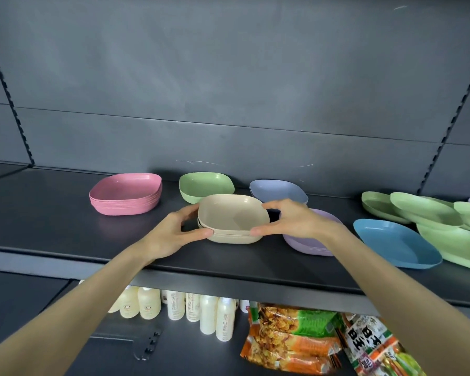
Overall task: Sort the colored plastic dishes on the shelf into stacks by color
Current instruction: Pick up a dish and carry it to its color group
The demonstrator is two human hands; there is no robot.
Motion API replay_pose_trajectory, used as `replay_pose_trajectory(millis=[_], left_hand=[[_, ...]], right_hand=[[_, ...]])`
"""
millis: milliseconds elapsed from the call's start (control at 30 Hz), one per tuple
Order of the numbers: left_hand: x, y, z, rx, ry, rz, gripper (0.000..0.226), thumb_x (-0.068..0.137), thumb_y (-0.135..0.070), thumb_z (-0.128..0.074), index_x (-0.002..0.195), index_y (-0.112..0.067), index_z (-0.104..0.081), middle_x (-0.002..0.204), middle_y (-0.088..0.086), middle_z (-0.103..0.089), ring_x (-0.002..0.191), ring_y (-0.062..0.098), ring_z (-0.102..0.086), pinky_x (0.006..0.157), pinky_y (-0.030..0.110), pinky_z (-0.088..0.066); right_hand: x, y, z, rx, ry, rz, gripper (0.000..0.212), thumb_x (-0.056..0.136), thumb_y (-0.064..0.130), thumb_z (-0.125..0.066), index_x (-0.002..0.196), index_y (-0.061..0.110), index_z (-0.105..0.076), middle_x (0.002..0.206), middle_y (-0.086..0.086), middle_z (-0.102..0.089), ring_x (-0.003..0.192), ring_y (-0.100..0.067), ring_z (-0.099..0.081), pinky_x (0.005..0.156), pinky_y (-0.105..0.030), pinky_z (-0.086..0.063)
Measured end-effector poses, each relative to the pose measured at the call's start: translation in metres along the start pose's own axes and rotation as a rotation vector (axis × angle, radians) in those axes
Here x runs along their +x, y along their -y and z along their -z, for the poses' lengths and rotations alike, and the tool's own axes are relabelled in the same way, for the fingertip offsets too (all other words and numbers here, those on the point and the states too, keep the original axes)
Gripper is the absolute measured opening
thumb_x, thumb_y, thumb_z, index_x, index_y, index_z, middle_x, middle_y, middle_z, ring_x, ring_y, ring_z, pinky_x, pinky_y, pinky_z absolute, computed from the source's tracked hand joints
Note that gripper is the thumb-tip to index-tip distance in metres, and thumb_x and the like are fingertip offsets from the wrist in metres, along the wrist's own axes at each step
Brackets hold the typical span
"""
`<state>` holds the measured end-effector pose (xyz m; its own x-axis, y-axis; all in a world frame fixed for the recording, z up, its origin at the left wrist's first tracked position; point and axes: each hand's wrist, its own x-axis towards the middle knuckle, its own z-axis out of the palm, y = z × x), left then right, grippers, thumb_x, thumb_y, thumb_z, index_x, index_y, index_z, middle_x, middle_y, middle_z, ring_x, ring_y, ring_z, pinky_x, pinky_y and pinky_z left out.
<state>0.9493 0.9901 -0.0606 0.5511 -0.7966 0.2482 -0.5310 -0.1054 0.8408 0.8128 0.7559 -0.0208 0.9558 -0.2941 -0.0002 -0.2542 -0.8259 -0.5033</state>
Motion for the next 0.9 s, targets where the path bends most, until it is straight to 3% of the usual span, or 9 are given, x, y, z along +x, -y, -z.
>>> replay_pose_trajectory(millis=[133,267,367,500,633,667,733,800,900], left_hand=[[-0.001,-0.001,-0.001,-0.004,-0.027,0.011,0.052,0.081,-0.014,-0.070,0.114,-0.045,-0.044,0.105,-0.049,-0.054,0.108,-0.022,-0.049,0.087,-0.001,-0.036],[-0.004,-0.003,0.001,0.005,0.001,0.031,0.063,0.062,-0.059,-0.075,0.117,-0.046,-0.046,0.113,-0.043,-0.055,0.113,-0.019,-0.049,0.090,0.000,-0.037],[-0.002,-0.003,0.004,0.053,0.037,0.060,0.079,0.049,-0.075,-0.073,0.118,-0.046,-0.047,0.116,-0.039,-0.057,0.116,-0.015,-0.049,0.091,0.001,-0.036],[0.001,-0.011,0.012,0.194,0.120,0.063,0.074,0.050,-0.073,-0.074,0.115,-0.047,-0.049,0.111,-0.035,-0.062,0.111,-0.012,-0.055,0.094,0.007,-0.041],[0.002,-0.033,0.024,0.463,0.127,0.099,0.071,0.052,-0.082,-0.063,0.111,-0.043,-0.061,0.117,-0.025,-0.063,0.114,0.001,-0.056,0.104,0.028,-0.040],[0.004,-0.040,0.025,0.530,0.114,0.085,0.080,0.052,-0.083,-0.061,0.115,-0.035,-0.063,0.121,-0.020,-0.062,0.116,0.006,-0.055,0.103,0.028,-0.039],[0.010,-0.056,0.023,0.619,0.083,0.054,0.076,0.067,-0.066,-0.069,0.126,-0.019,-0.059,0.130,-0.010,-0.057,0.121,0.015,-0.051,0.102,0.028,-0.039],[0.018,-0.076,0.016,0.686,0.073,0.023,0.064,0.079,-0.047,-0.070,0.132,-0.015,-0.053,0.135,-0.006,-0.052,0.126,0.019,-0.047,0.099,0.024,-0.036],[0.036,-0.107,-0.001,0.769,0.075,-0.043,0.062,0.084,-0.042,-0.067,0.137,-0.017,-0.048,0.141,-0.003,-0.048,0.131,0.019,-0.042,0.103,0.026,-0.033]], right_hand=[[0.000,0.000,-0.002,-0.051,-0.012,-0.008,0.111,0.037,0.095,-0.057,0.127,0.031,-0.056,0.122,0.015,-0.060,0.121,-0.021,-0.047,0.106,-0.042,-0.037],[-0.003,0.003,-0.002,-0.111,-0.025,0.004,0.099,0.045,0.087,-0.061,0.120,0.023,-0.058,0.100,0.015,-0.053,0.105,-0.022,-0.043,0.094,-0.033,-0.037],[-0.006,0.007,-0.001,-0.163,-0.026,-0.011,0.066,0.060,0.078,-0.064,0.089,0.019,-0.056,0.081,0.006,-0.045,0.087,-0.022,-0.041,0.077,-0.032,-0.032],[-0.008,0.014,0.001,-0.227,-0.026,0.000,0.063,0.066,0.072,-0.066,0.067,0.016,-0.036,0.067,0.002,-0.031,0.067,-0.018,-0.030,0.070,-0.032,-0.026],[-0.018,0.019,0.014,-0.208,-0.014,-0.049,0.059,0.072,0.060,-0.070,0.080,0.005,-0.053,0.075,-0.011,-0.053,0.074,-0.030,-0.047,0.072,-0.033,-0.039],[-0.021,0.018,0.021,-0.190,-0.026,-0.043,0.061,0.074,0.056,-0.070,0.095,0.001,-0.059,0.096,-0.016,-0.063,0.092,-0.034,-0.054,0.084,-0.039,-0.044],[-0.032,0.017,0.037,-0.184,-0.078,-0.023,0.061,0.080,0.048,-0.068,0.123,0.007,-0.057,0.131,-0.011,-0.055,0.122,-0.027,-0.047,0.101,-0.037,-0.040],[-0.042,0.014,0.055,-0.196,-0.132,-0.025,0.059,0.083,0.041,-0.068,0.132,0.013,-0.051,0.133,-0.004,-0.050,0.122,-0.021,-0.044,0.096,-0.029,-0.039],[-0.057,0.004,0.085,-0.253,-0.205,-0.047,0.058,0.084,0.034,-0.069,0.134,0.011,-0.051,0.124,-0.007,-0.056,0.116,-0.021,-0.048,0.088,-0.026,-0.038]])
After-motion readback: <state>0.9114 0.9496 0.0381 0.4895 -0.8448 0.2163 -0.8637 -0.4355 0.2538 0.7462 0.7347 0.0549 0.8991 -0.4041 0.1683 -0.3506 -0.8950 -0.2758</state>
